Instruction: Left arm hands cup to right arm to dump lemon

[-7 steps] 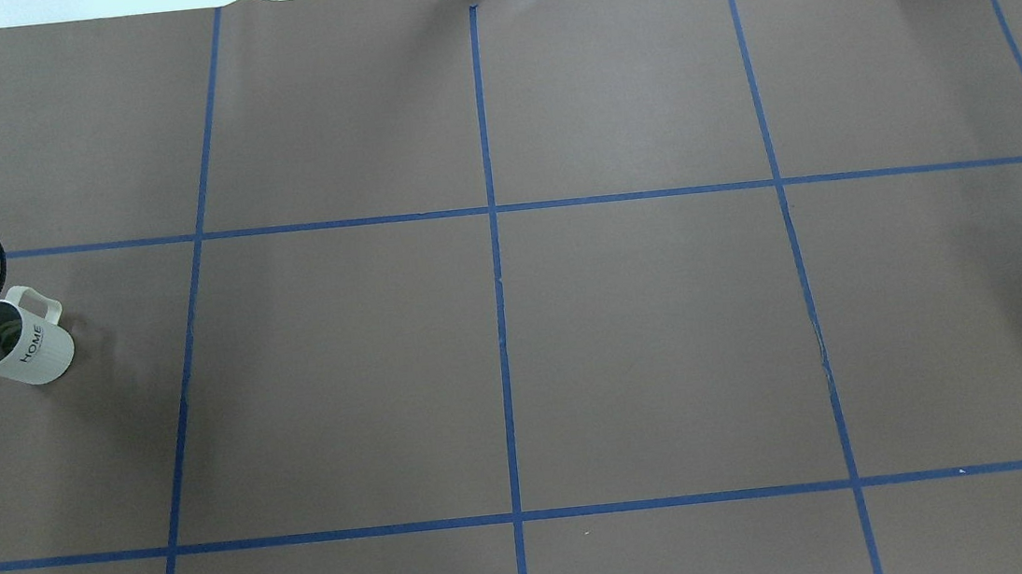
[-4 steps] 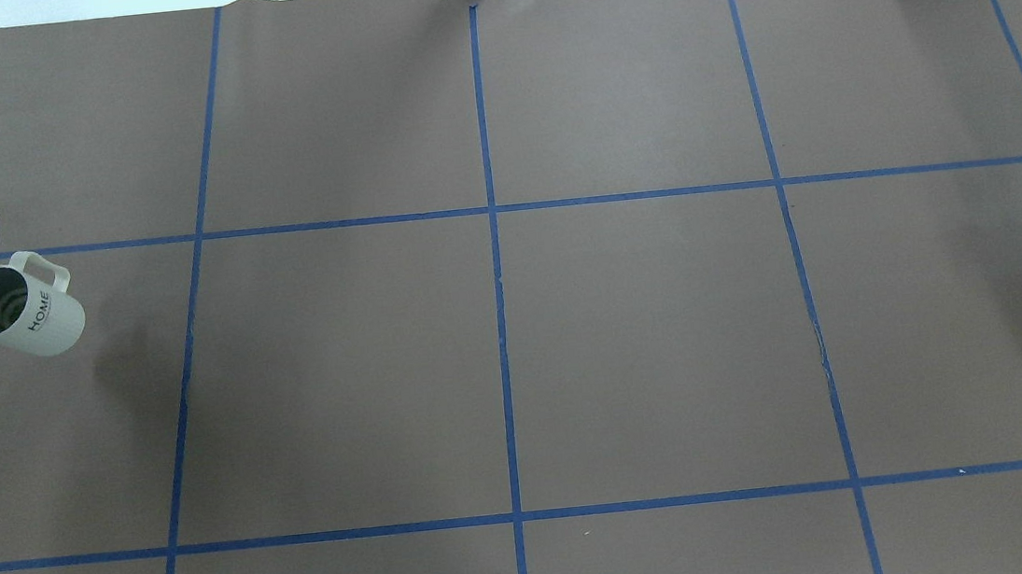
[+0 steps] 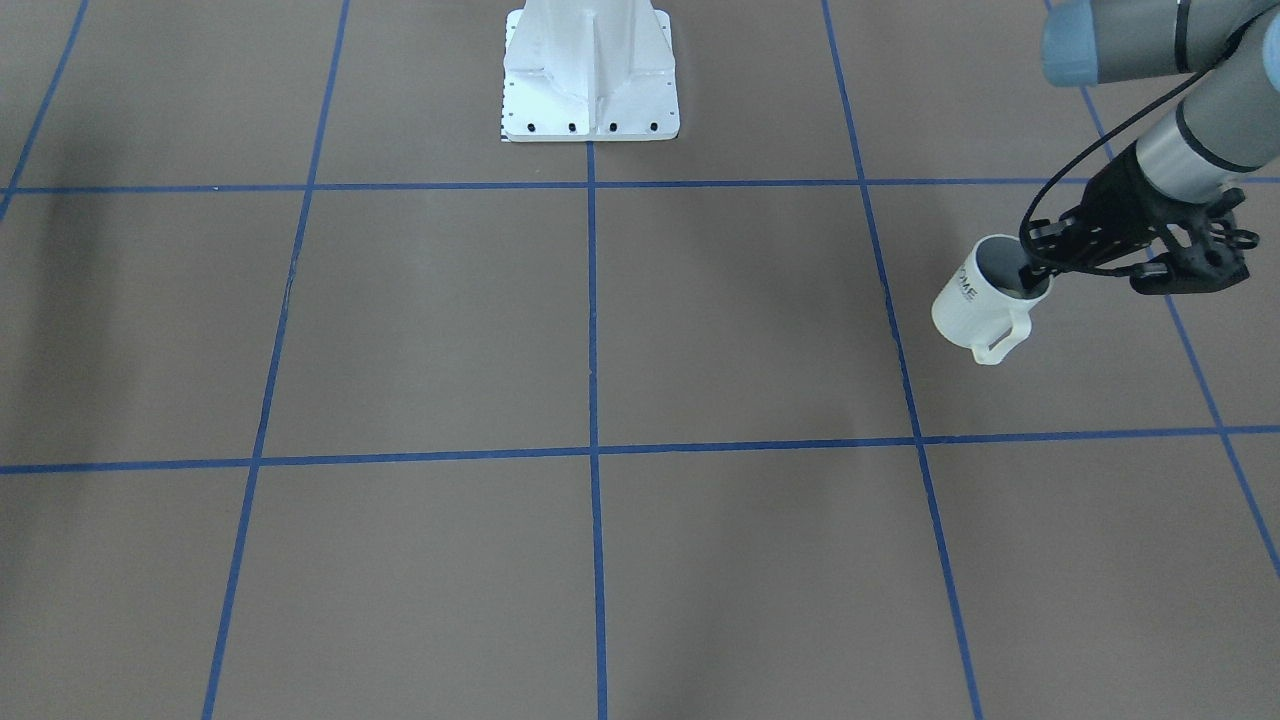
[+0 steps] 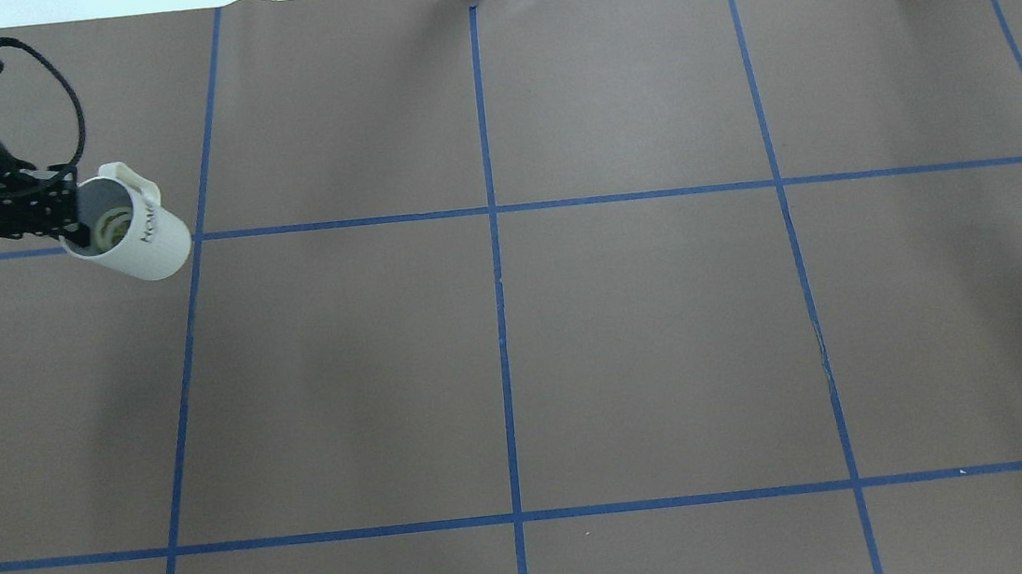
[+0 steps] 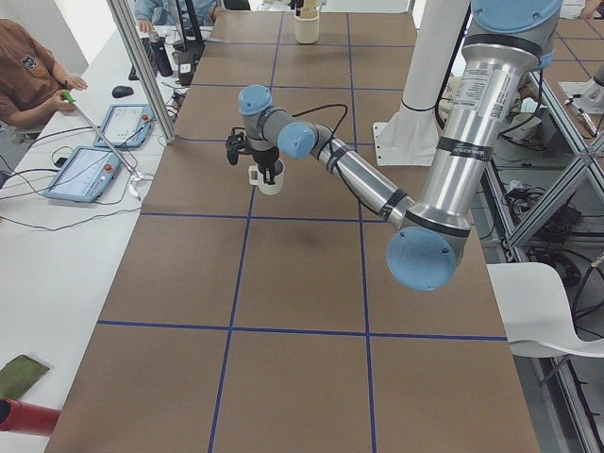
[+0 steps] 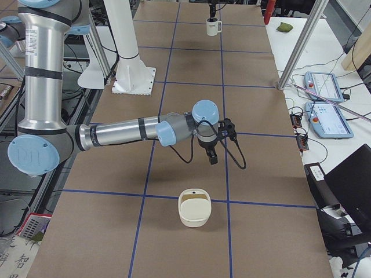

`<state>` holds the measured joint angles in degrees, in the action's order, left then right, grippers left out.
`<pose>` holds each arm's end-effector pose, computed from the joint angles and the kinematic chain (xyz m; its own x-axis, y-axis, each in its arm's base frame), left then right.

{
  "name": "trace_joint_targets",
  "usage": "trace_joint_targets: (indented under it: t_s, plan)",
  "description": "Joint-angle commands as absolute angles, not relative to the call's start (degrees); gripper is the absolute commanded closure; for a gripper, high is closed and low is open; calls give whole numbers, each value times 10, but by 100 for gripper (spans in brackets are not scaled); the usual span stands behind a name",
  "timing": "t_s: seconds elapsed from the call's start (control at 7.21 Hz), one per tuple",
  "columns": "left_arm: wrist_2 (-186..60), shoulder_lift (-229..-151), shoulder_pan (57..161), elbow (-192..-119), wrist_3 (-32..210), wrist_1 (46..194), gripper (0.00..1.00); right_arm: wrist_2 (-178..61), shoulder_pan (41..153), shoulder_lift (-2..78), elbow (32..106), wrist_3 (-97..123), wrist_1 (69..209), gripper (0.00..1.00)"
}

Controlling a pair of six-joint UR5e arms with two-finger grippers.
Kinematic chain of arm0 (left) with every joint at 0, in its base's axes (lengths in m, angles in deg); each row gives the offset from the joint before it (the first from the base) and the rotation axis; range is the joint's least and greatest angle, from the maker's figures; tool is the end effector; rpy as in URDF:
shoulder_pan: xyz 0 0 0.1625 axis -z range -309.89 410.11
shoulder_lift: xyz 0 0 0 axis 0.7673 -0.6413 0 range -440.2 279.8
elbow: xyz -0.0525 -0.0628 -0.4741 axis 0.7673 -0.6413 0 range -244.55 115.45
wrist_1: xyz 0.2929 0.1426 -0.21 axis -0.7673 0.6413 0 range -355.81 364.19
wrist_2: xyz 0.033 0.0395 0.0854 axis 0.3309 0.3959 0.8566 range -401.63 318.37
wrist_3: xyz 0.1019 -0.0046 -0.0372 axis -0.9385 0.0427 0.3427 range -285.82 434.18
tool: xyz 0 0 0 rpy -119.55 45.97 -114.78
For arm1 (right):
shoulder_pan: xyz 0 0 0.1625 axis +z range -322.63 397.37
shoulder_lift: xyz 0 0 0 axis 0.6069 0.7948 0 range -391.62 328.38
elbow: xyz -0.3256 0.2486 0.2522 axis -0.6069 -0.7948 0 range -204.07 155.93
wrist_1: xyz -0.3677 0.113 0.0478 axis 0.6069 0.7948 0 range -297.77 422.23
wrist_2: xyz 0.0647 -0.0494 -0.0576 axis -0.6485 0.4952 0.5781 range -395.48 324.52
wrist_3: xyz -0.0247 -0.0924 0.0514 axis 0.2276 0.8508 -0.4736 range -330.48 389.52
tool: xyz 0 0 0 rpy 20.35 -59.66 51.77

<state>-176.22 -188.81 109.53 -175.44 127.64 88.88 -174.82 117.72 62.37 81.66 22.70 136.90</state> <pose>0.2359 -0.5114 0.3949 0.5835 -0.1543 -0.7973 0.0808 0.9879 -0.1320 -0.0241 -0.4461 0.5859 0.5981 -0.3421 0.7248 0.0787 0.9250 0.3717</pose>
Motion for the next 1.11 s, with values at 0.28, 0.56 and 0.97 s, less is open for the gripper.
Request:
trace_joint_targets:
  t_s: [0.28, 0.56, 0.97]
  plan:
    - [-1761, -2085, 1018, -1662, 1527, 887, 100, -1610, 1052, 520, 816, -8, 1188, 2]
    - [-1761, -2188, 1008, -1562, 1617, 887, 100, -1488, 961, 456, 826, -83, 1166, 2]
    - [-1761, -2280, 997, -1455, 1726, 888, 100, -1341, 860, 423, 853, -93, 1148, 2]
